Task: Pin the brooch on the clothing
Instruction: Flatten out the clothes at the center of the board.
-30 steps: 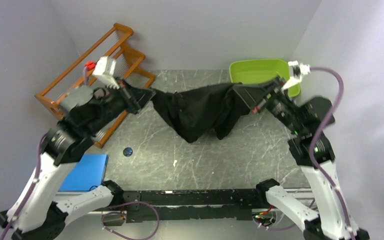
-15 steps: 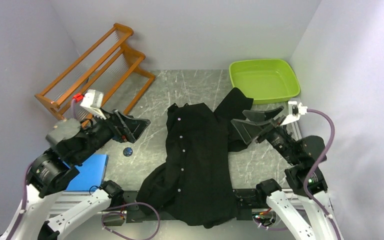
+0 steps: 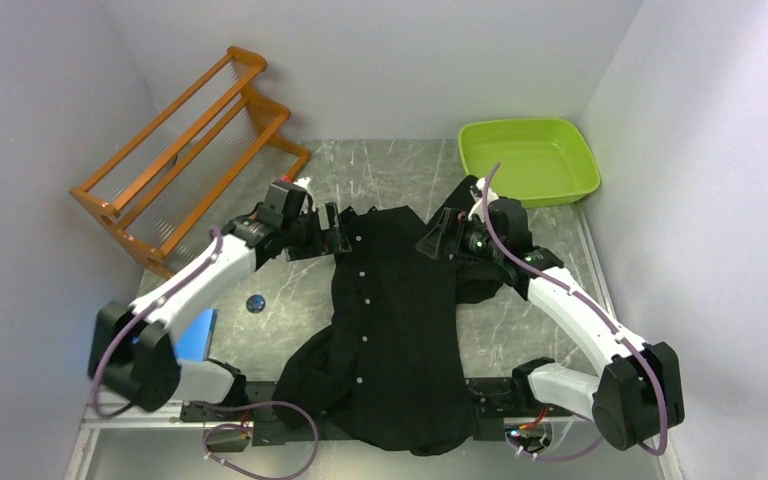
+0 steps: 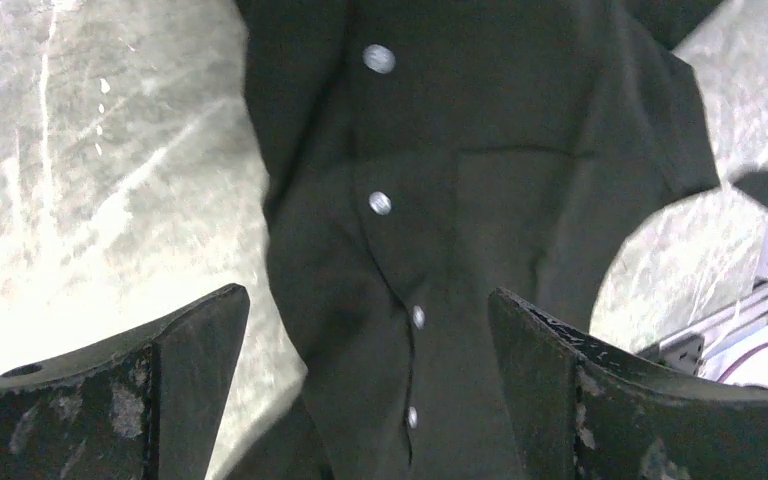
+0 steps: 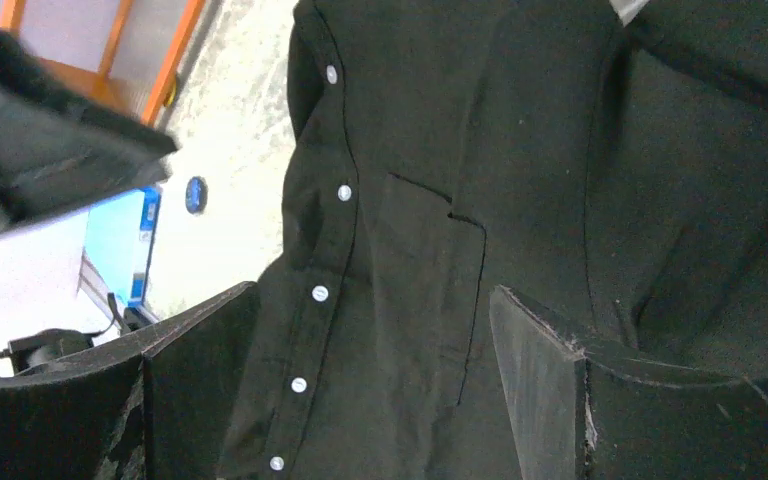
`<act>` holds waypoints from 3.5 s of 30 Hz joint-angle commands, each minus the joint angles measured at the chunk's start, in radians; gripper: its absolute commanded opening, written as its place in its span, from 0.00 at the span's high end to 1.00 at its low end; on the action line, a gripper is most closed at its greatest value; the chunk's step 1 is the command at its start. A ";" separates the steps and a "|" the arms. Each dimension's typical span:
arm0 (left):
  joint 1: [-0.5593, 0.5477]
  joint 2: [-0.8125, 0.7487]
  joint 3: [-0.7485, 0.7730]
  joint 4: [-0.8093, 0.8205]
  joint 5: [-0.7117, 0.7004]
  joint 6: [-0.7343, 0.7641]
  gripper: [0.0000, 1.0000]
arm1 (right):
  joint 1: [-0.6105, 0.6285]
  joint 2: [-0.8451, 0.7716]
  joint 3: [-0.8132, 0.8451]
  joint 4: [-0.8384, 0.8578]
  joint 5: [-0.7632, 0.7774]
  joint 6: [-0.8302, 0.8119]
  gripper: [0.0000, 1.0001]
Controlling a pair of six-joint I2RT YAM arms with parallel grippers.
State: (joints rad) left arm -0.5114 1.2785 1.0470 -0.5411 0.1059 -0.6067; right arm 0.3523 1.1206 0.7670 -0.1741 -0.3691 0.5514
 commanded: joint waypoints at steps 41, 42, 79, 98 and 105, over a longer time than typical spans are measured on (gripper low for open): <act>-0.151 0.283 0.412 0.029 -0.025 0.138 0.80 | -0.019 -0.145 -0.084 -0.011 0.122 -0.108 0.09; -0.186 0.315 0.441 0.037 -0.014 0.162 0.61 | -0.020 -0.163 -0.088 -0.017 0.136 -0.107 0.09; 0.284 -0.074 -0.446 0.291 0.228 -0.080 0.08 | 0.557 0.564 0.474 -0.056 0.705 -0.620 0.27; 0.283 -0.051 -0.521 0.367 0.313 -0.047 0.97 | 0.121 0.372 0.319 0.029 0.279 -0.335 1.00; 0.283 -0.166 -0.498 0.344 0.346 -0.045 0.91 | -0.224 0.360 0.021 0.546 -0.435 0.190 1.00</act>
State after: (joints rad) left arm -0.2310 1.1793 0.5251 -0.2096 0.4019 -0.6628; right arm 0.2127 1.4540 0.9382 -0.0223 -0.2680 0.3481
